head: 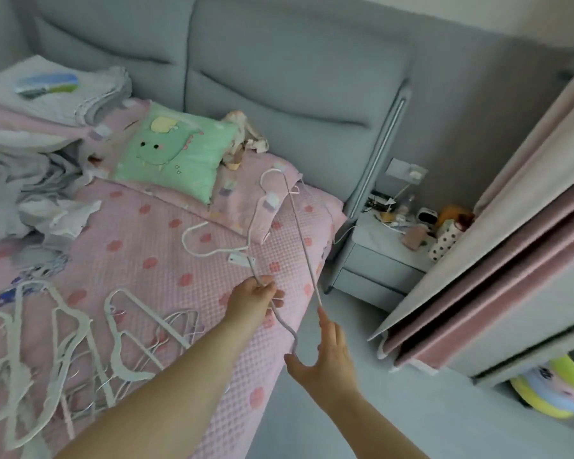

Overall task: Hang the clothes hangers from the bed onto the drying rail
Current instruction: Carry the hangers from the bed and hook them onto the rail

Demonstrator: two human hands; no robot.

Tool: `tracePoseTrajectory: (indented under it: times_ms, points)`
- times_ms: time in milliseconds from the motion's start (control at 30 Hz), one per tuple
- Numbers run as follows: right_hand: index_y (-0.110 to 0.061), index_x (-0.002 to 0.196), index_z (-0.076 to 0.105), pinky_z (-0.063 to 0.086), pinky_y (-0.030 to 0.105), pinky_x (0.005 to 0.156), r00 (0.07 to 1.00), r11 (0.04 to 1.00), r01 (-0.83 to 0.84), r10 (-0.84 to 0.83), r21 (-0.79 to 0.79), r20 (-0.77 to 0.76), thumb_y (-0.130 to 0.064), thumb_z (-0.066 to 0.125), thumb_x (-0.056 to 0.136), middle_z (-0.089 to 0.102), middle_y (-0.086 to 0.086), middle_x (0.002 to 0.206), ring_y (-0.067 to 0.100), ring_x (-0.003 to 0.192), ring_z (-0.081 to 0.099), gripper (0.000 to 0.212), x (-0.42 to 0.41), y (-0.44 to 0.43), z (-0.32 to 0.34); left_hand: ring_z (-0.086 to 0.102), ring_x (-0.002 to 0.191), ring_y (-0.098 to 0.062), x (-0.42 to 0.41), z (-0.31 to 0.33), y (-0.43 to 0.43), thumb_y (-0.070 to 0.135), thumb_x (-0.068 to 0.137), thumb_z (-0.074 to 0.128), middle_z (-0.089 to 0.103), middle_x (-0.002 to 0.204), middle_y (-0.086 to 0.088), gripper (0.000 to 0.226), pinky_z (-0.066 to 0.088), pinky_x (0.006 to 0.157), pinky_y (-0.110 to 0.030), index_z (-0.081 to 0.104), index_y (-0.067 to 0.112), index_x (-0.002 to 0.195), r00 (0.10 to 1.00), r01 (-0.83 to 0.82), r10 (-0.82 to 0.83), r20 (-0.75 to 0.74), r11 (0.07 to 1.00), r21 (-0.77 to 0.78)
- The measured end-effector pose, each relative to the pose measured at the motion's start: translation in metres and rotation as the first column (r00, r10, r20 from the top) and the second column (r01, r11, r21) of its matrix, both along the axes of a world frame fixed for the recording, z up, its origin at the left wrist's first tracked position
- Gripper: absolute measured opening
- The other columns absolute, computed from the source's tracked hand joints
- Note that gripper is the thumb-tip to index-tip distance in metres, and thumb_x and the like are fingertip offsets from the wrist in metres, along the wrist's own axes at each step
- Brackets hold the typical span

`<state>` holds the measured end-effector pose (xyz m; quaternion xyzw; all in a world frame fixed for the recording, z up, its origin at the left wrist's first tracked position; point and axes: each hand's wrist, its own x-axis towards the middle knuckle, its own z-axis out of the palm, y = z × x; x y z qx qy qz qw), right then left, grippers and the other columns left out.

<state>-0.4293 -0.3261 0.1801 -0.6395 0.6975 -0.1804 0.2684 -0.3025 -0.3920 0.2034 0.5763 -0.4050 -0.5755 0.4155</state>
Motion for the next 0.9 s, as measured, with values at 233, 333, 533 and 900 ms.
tracePoseTrajectory:
  times_ms: [233,333,533,900]
  points:
    - [-0.025,0.146,0.003,0.02,0.023,0.113,0.99,0.997,0.081,-0.081,-0.001,0.117,-0.04,0.056,0.087,0.009,-0.009,0.154,0.01,0.141,0.018,0.081,-0.111,0.037,0.052,0.053,0.028,-0.004,-0.123,0.076,0.013,0.007,0.096,0.04,0.055,0.054,-0.005,0.018,0.046,0.036,-0.016,0.054,0.008,0.085,0.982,0.187,-0.188,-0.002,0.975,-0.12]
    - [-0.025,0.145,0.01,0.03,0.023,0.107,0.962,0.96,0.256,-0.241,-0.111,0.129,-0.032,0.053,0.09,0.019,-0.007,0.151,0.011,0.136,0.029,0.071,-0.177,0.062,0.08,0.043,0.023,-0.003,-0.183,0.102,0.033,0.005,0.097,0.035,0.048,0.06,-0.007,0.019,0.037,0.03,-0.011,0.053,0.009,0.099,0.927,0.365,-0.334,0.171,0.909,-0.203]
    - [-0.022,0.143,0.019,0.034,0.023,0.102,0.901,0.866,0.432,-0.43,-0.251,0.064,-0.023,0.051,0.091,0.03,-0.002,0.145,0.012,0.13,0.038,0.061,-0.319,0.14,0.133,0.035,0.023,-0.002,-0.31,0.15,0.089,0.007,0.096,0.039,0.051,0.049,0.002,0.022,0.027,0.033,-0.013,0.057,0.015,0.086,0.74,0.658,-0.488,0.463,0.667,-0.35]
    - [-0.026,0.133,0.042,0.015,0.029,0.109,0.581,0.656,0.578,-0.748,-0.485,-0.32,-0.026,0.036,0.097,0.048,-0.005,0.136,0.015,0.129,0.035,0.037,-0.513,0.279,0.221,0.046,0.044,0.0,-0.51,0.208,0.197,0.022,0.093,0.051,0.05,0.038,0.01,0.029,0.035,0.057,-0.012,0.05,0.042,0.072,0.441,0.881,-0.563,0.699,0.126,-0.455]
